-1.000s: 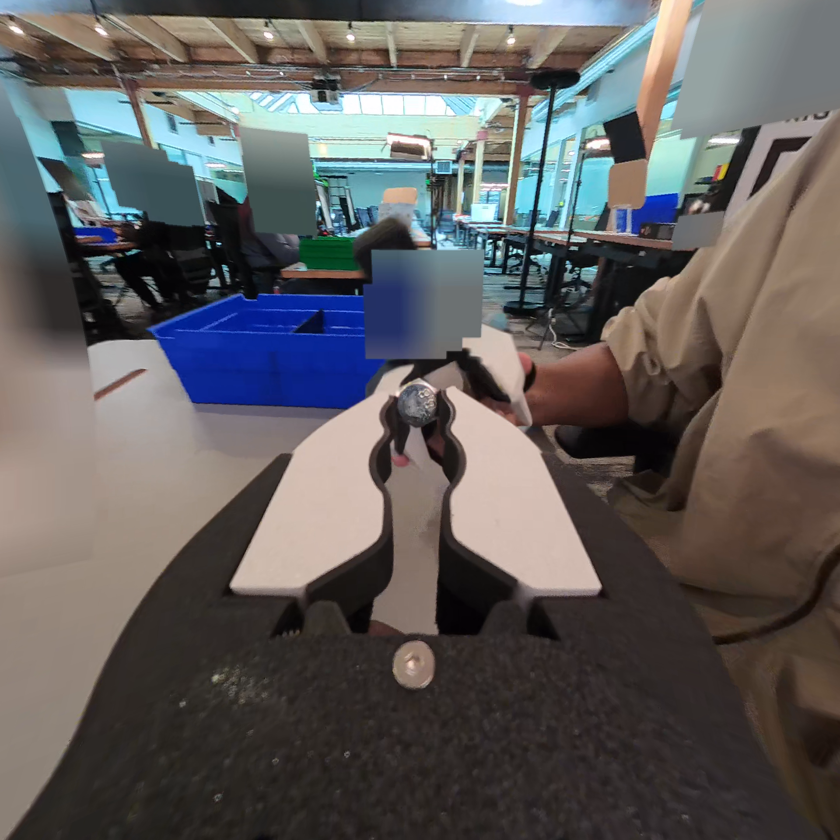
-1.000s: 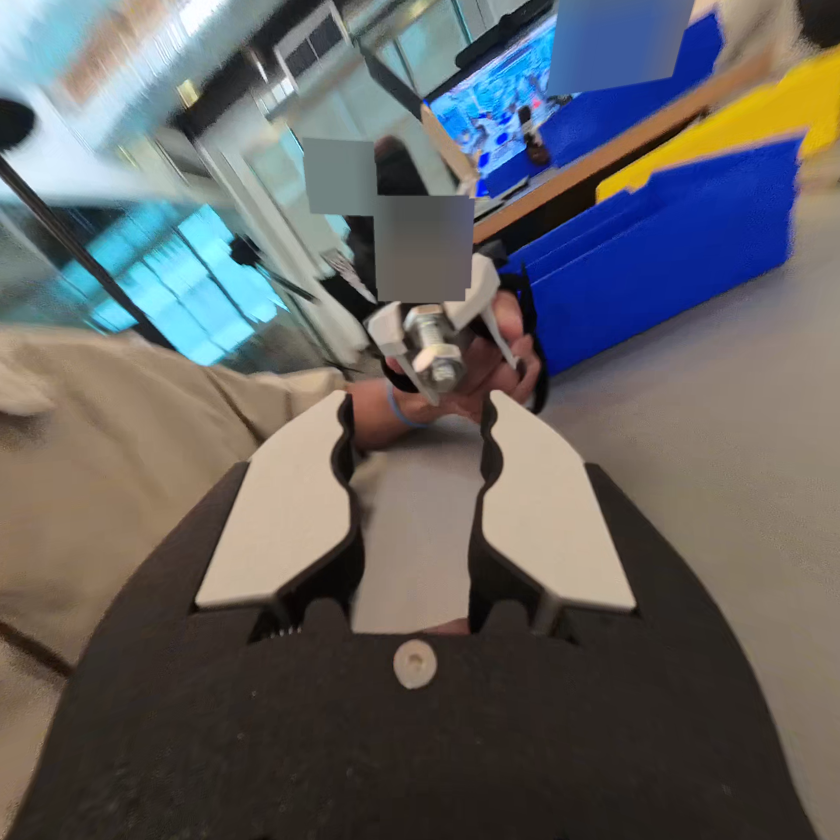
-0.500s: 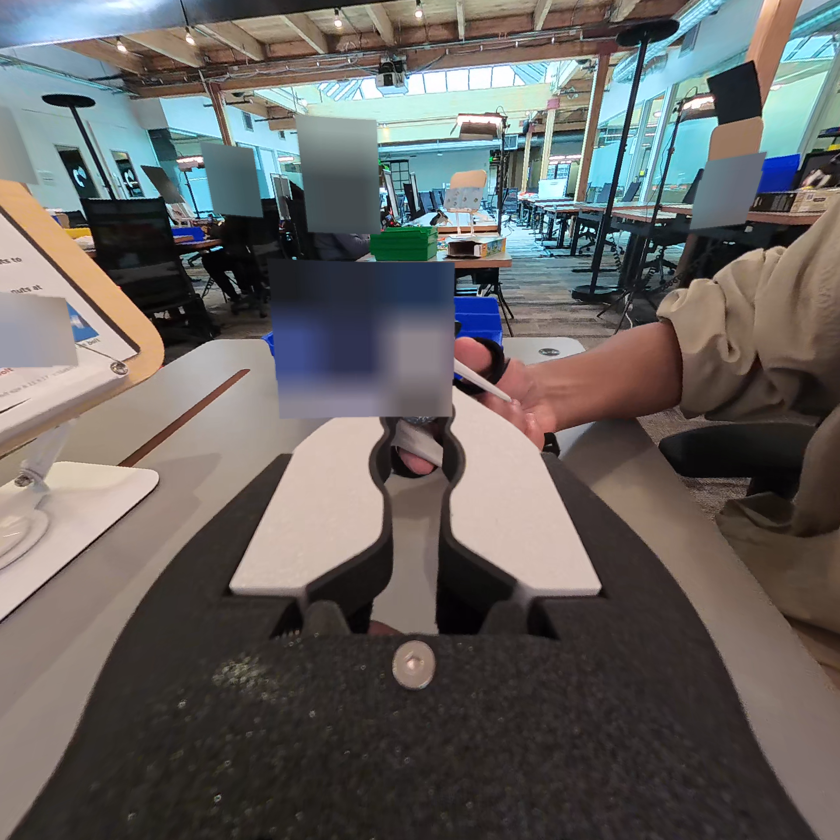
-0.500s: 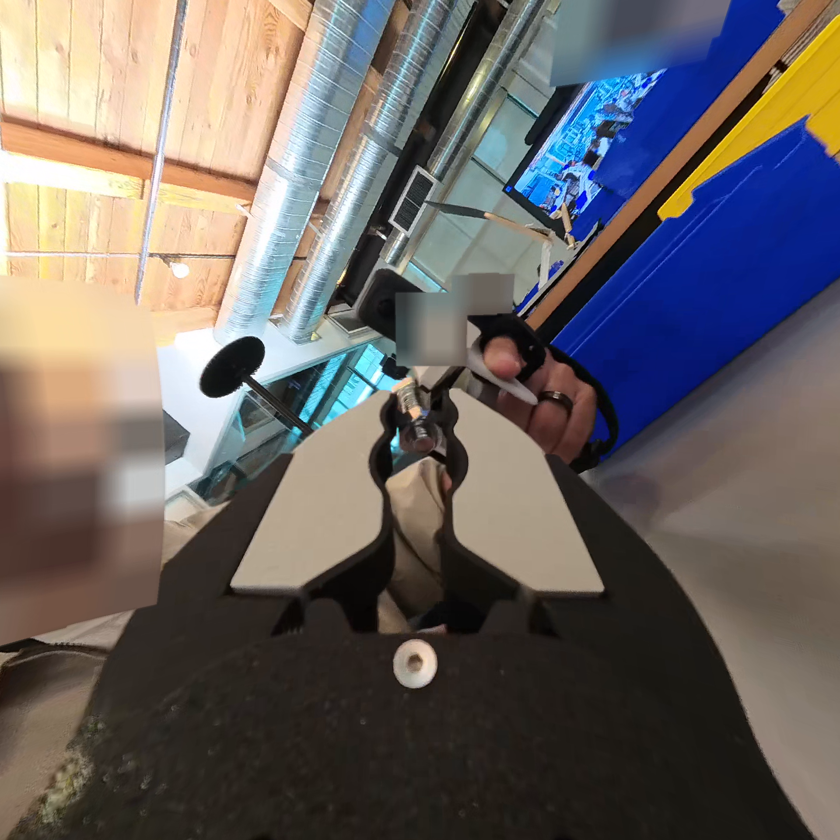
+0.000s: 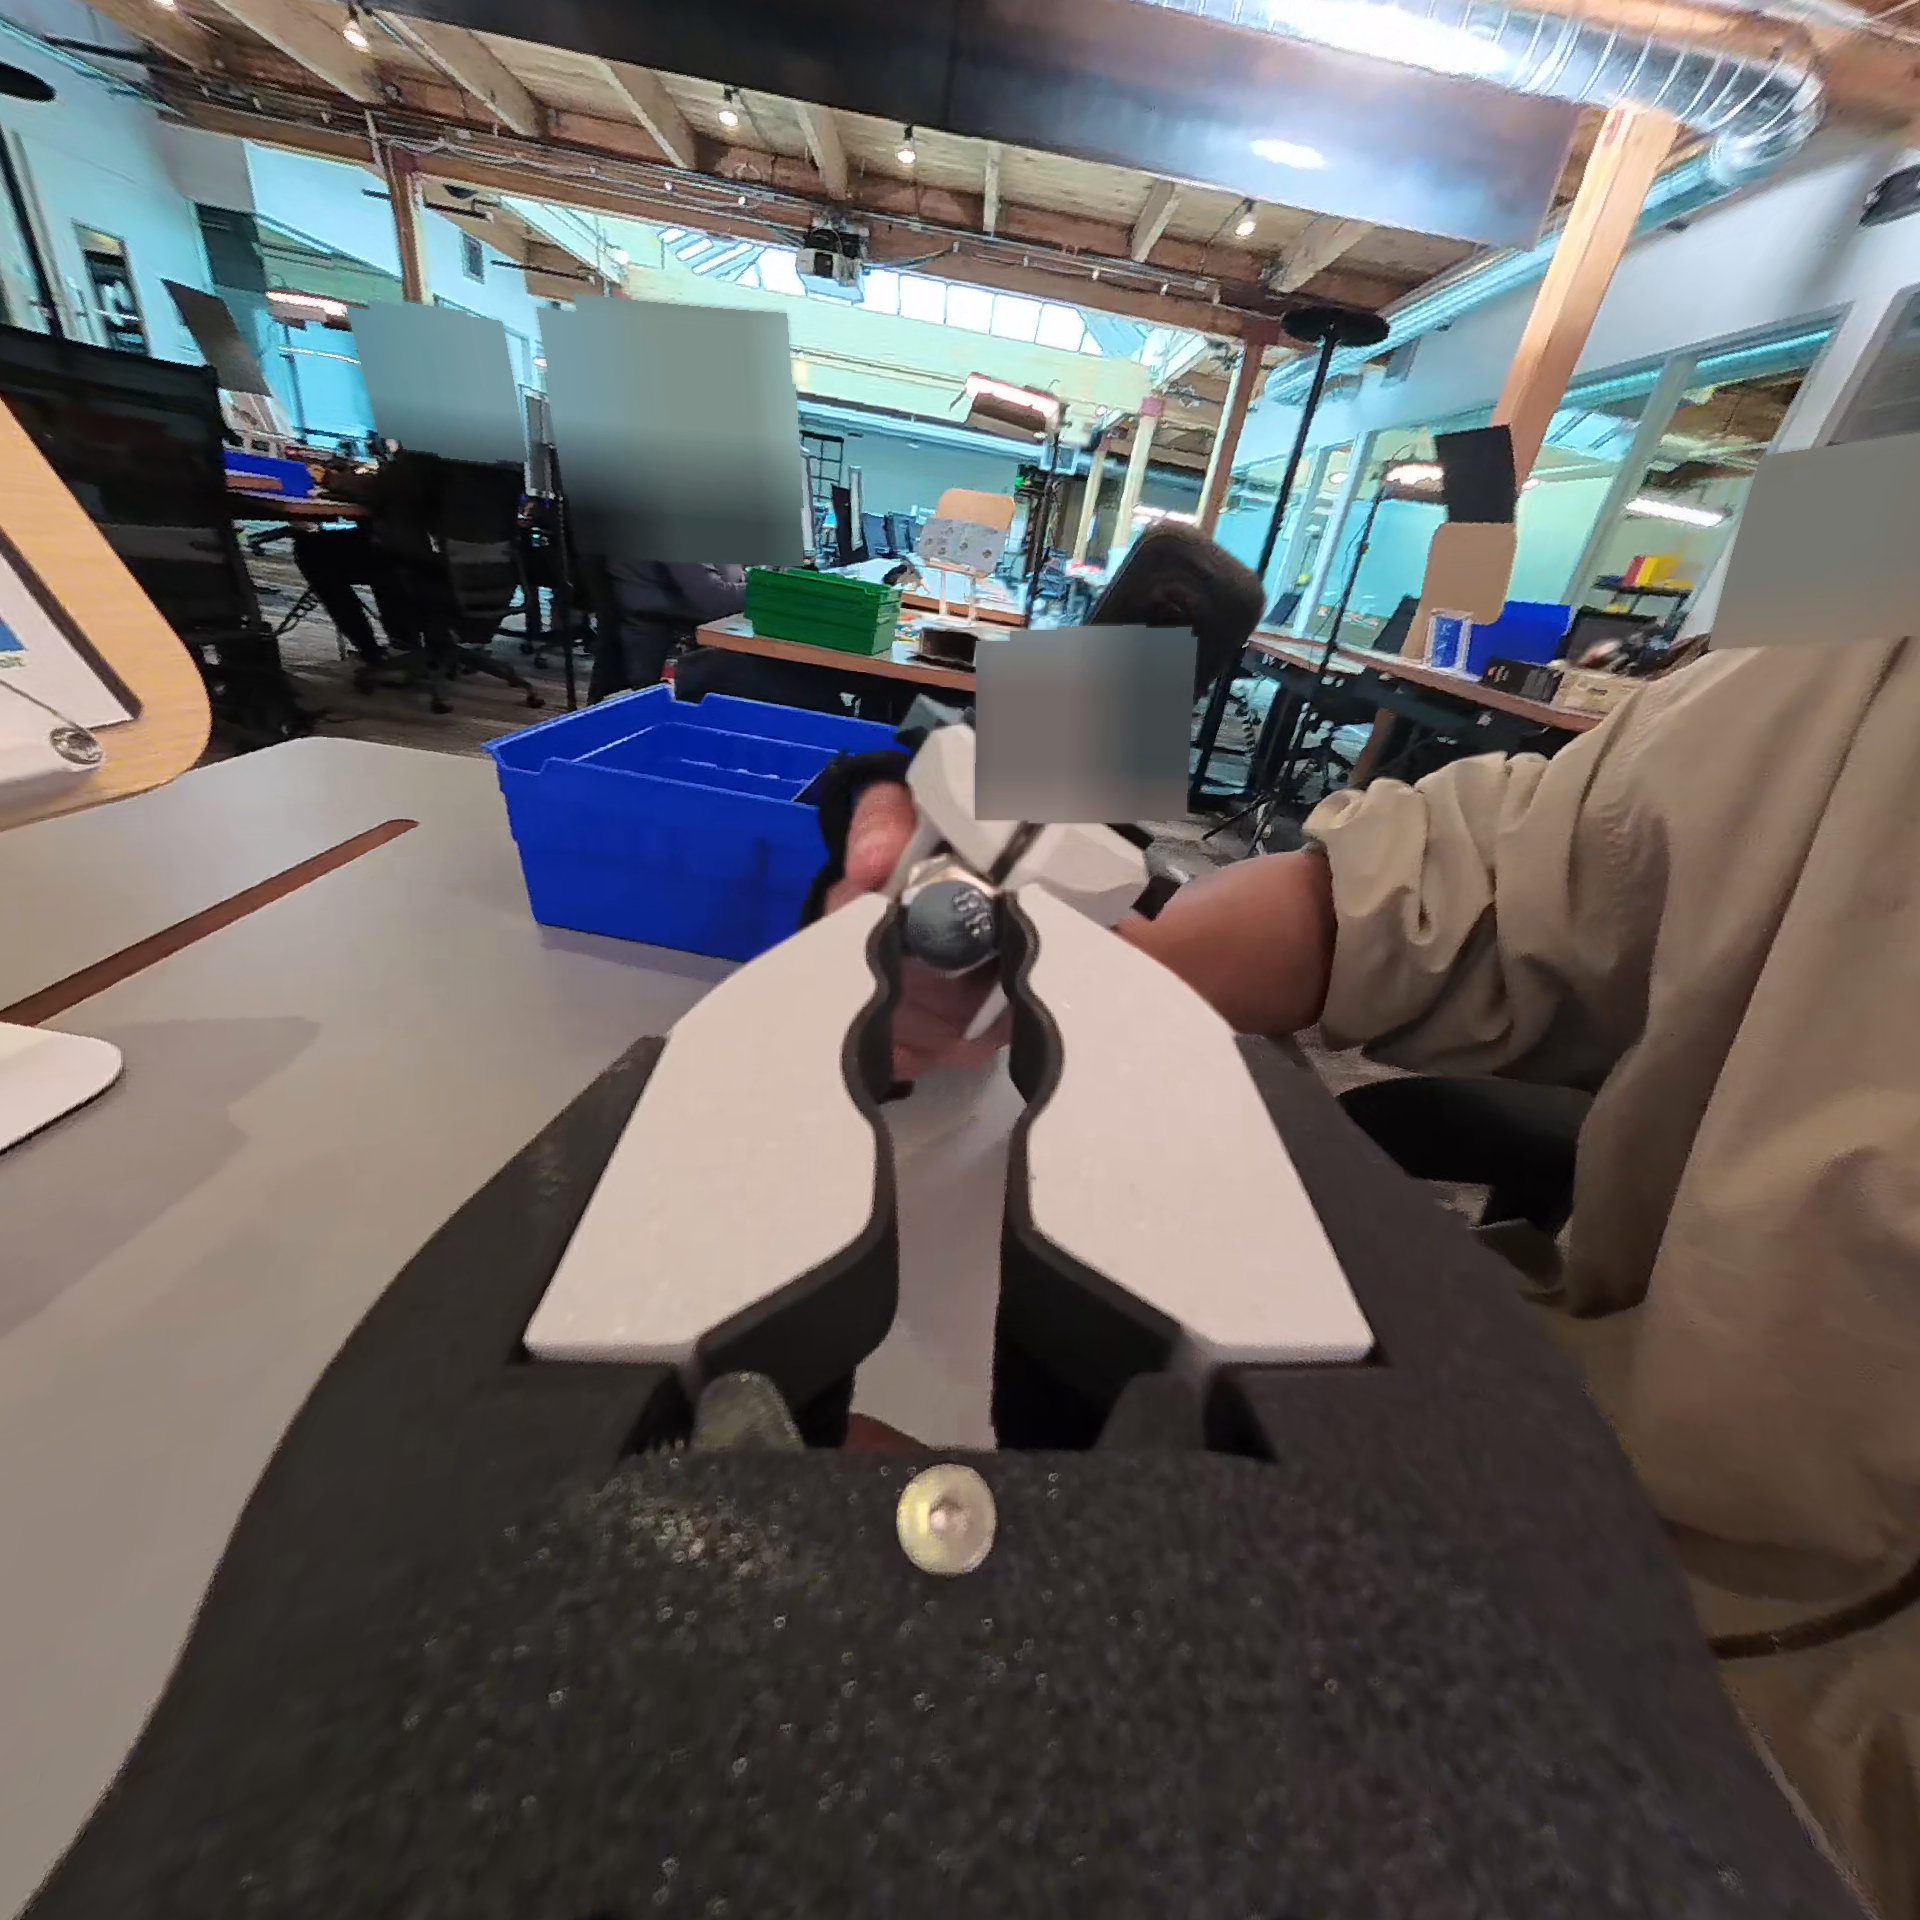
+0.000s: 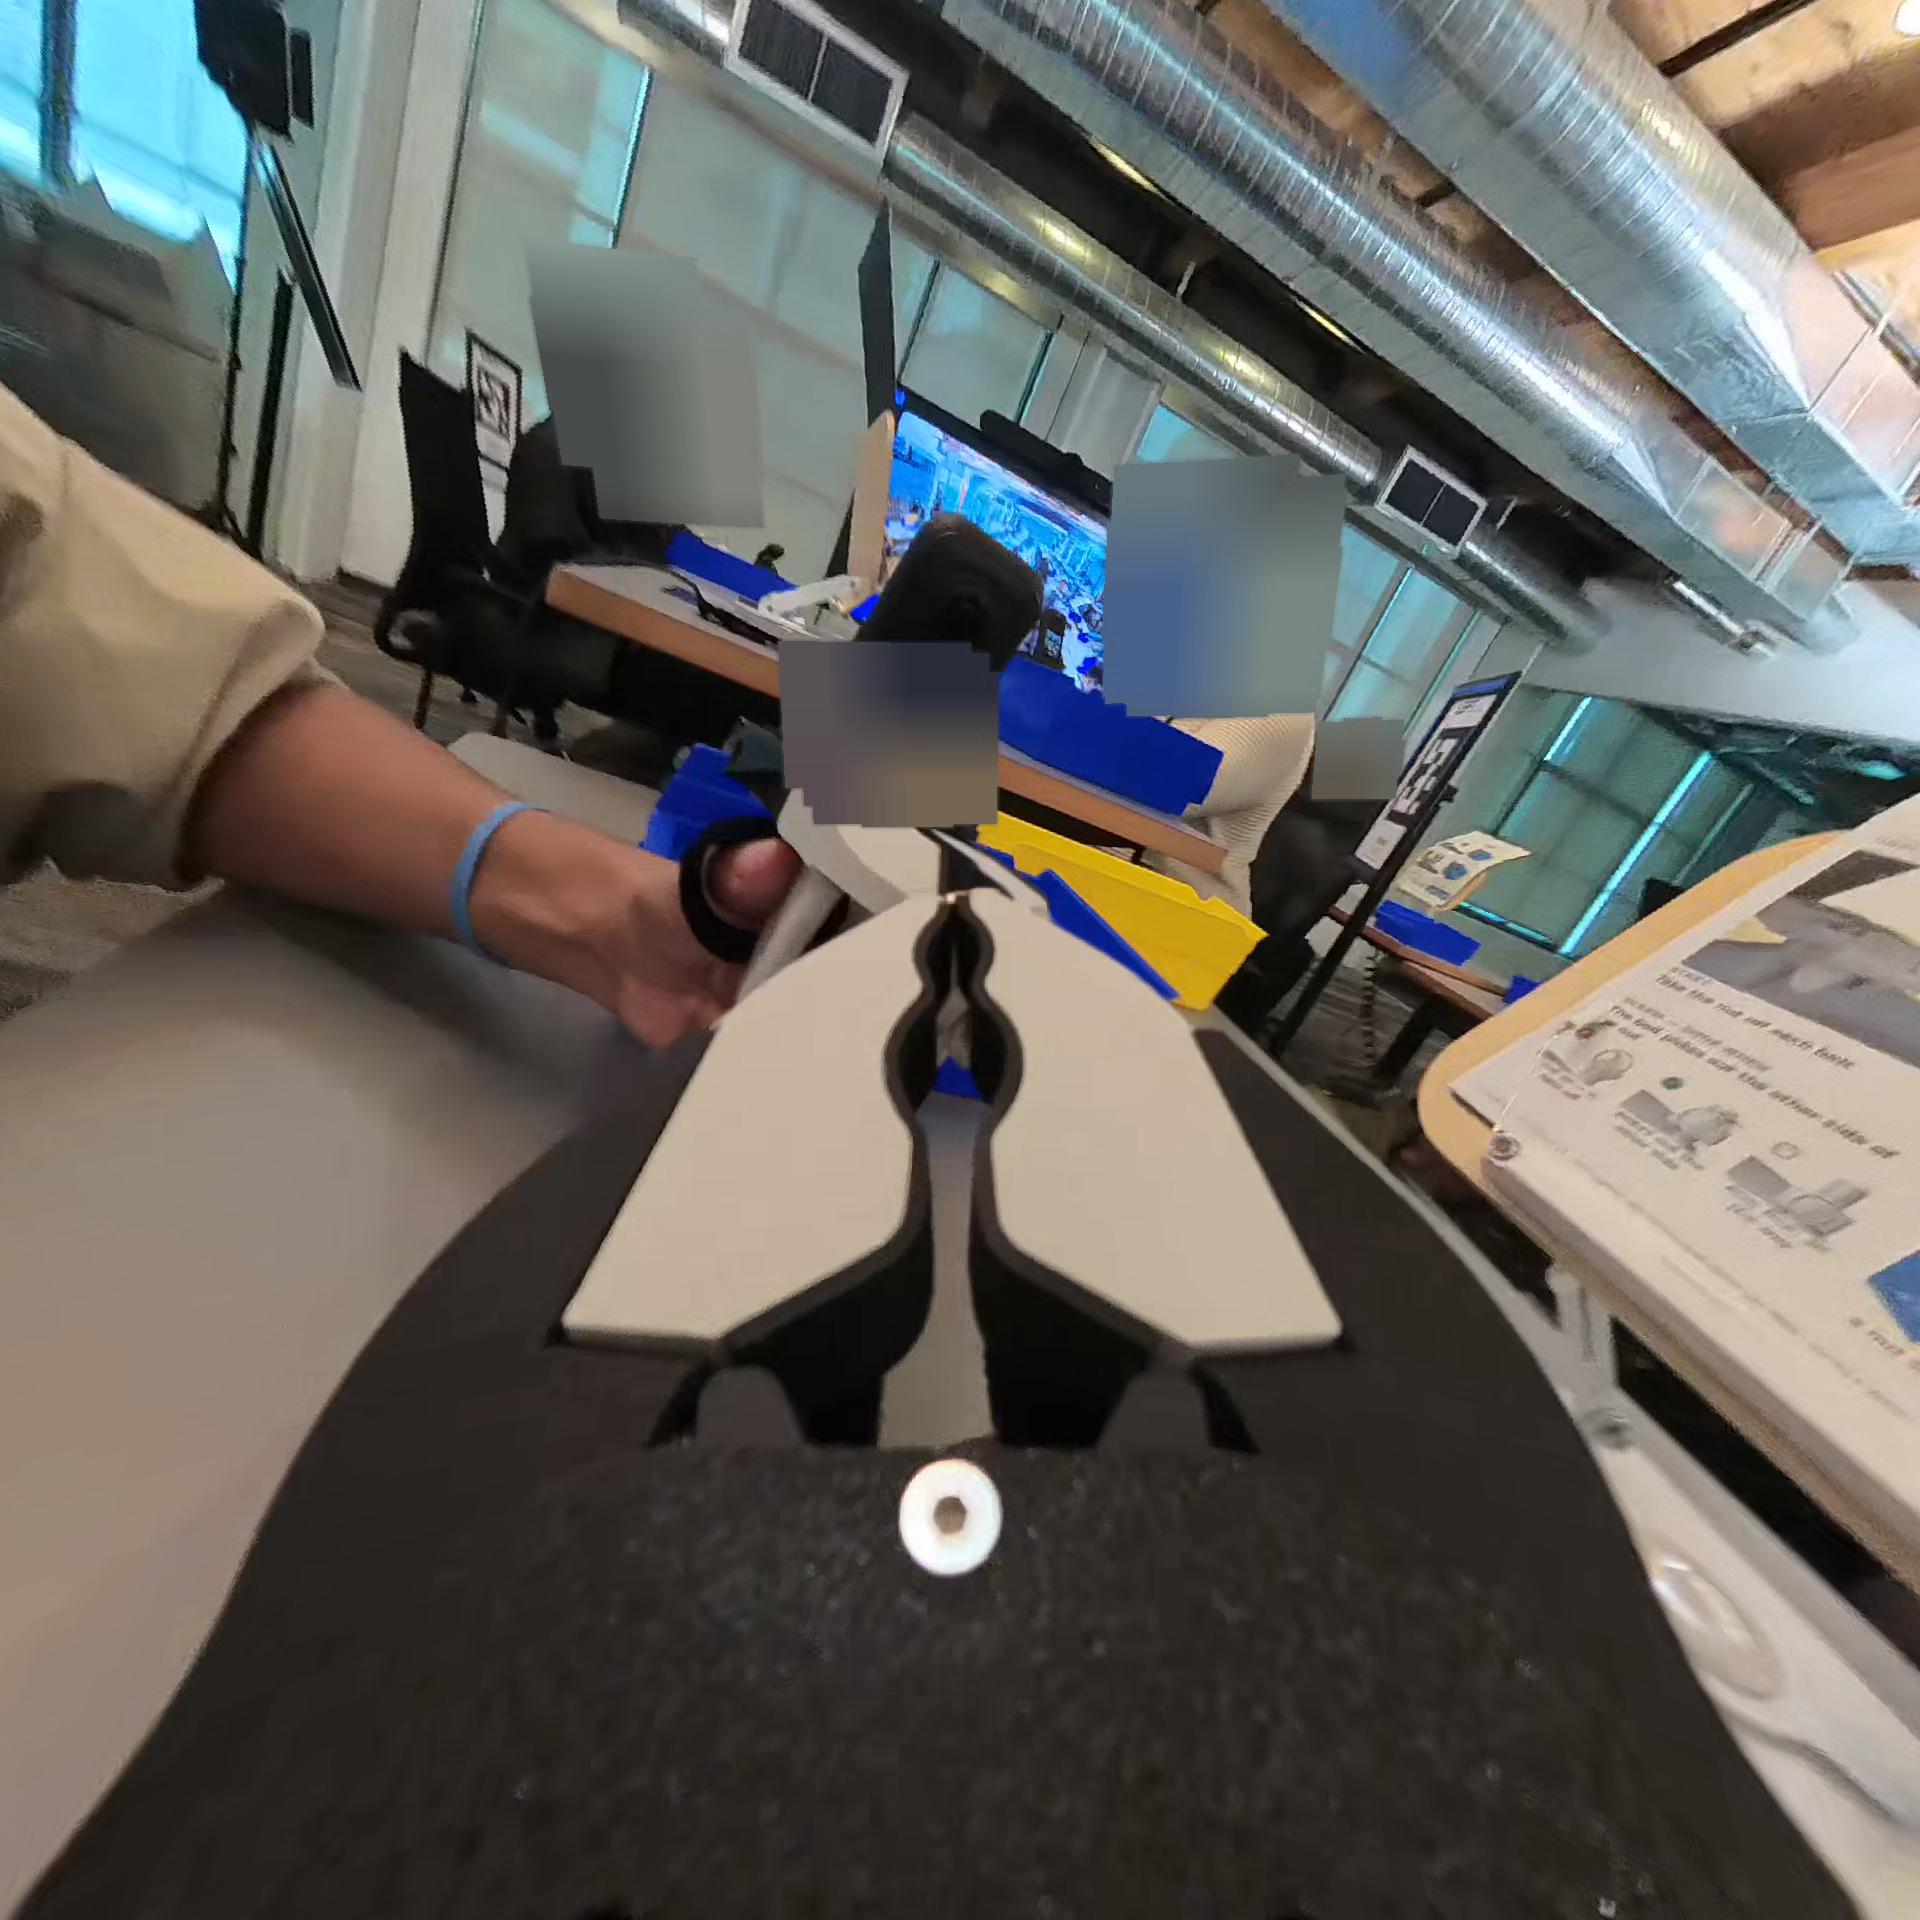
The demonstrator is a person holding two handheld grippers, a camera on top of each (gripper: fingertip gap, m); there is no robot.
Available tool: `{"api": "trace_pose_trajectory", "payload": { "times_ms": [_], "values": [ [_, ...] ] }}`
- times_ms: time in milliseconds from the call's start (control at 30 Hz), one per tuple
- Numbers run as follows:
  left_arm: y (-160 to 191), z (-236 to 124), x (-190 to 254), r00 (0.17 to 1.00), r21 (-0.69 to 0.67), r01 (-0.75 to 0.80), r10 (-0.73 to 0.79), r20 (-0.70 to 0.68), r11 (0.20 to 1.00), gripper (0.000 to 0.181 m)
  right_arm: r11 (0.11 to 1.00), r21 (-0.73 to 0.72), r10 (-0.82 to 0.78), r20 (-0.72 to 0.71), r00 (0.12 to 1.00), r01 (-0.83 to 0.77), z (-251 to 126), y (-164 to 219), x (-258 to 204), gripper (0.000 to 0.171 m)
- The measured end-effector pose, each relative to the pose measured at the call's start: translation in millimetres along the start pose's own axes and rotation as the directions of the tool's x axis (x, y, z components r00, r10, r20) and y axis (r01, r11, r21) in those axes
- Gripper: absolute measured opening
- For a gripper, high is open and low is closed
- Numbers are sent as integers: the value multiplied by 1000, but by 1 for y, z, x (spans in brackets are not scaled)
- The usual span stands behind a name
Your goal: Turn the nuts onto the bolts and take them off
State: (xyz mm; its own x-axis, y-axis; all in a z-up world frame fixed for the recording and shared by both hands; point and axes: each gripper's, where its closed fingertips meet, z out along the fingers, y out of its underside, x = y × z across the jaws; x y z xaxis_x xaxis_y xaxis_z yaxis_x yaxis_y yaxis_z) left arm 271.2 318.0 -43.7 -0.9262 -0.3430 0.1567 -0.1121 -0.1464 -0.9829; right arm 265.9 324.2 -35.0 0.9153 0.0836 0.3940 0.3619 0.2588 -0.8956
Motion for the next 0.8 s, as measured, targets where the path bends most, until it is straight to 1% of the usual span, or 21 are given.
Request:
{"api": "trace_pose_trajectory", "payload": {
  "times_ms": [33, 67, 100, 133, 167, 233, 267, 333, 367, 400, 433, 467, 500, 567, 700, 733, 800],
  "values": [
    [0, -1, -1, 1000, -4, -15, 15, 4, 1000, 17, 999, 18, 44, 12, 999, -44, 0, -2, -2, 0],
    [0, -1, -1, 1000, -9, -20, 20, 5, 1000, 17, 992, 44, 118, 28, 993, -120, -1, -4, -3, 2],
    [-2, -3, -3, 999, -3, -31, 31, 16, 1000, 17, 974, 65, 212, 54, 976, -216, -1, -7, -3, 17],
    [-4, -5, -4, 999, 1, -40, 40, 22, 999, 17, 946, 61, 313, 83, 946, -318, -1, -8, -2, 35],
    [-5, -6, -5, 998, 2, -49, 49, 28, 999, 17, 910, 47, 406, 107, 908, -412, -2, -7, -1, 44],
    [-8, -9, -6, 996, 2, -82, 82, 40, 997, 17, 813, 46, 571, 132, 810, -580, -6, -7, 6, 45],
    [-9, -11, -4, 994, -1, -101, 101, 41, 995, 17, 742, 15, 662, 148, 735, -670, -8, -2, 7, 45],
    [-8, -11, -1, 989, -19, -140, 141, 42, 990, 17, 553, -67, 818, 231, 526, -831, -9, 3, 1, 47],
    [-6, -10, 0, 987, -34, -154, 155, 38, 988, 17, 450, -98, 874, 249, 416, -887, -9, 5, 1, 50],
    [-4, -9, 1, 986, -45, -162, 164, 34, 986, 17, 362, -111, 905, 279, 321, -925, -9, 5, 1, 48],
    [-3, -8, 2, 984, -48, -170, 172, 36, 984, 17, 283, -115, 926, 293, 239, -952, -8, 6, 3, 42],
    [-1, -7, 2, 984, -53, -172, 174, 37, 984, 17, 221, -131, 941, 289, 175, -967, -6, 10, 3, 42],
    [0, -6, 2, 983, -59, -175, 178, 38, 983, 17, 185, -143, 945, 298, 136, -972, -5, 12, 1, 40],
    [2, -5, 2, 982, -65, -179, 182, 42, 982, 17, 158, -166, 951, 291, 105, -973, -4, 17, -3, 36],
    [3, -6, -1, 982, -71, -180, 183, 50, 981, 17, 169, -171, 946, 304, 111, -971, -3, 15, -6, 23],
    [2, -6, -1, 984, -66, -171, 174, 47, 983, 17, 187, -170, 946, 297, 131, -968, -2, 15, -6, 20],
    [2, -7, -1, 985, -60, -162, 164, 45, 985, 17, 248, -155, 940, 276, 200, -956, -2, 16, -5, 19]
  ]
}}
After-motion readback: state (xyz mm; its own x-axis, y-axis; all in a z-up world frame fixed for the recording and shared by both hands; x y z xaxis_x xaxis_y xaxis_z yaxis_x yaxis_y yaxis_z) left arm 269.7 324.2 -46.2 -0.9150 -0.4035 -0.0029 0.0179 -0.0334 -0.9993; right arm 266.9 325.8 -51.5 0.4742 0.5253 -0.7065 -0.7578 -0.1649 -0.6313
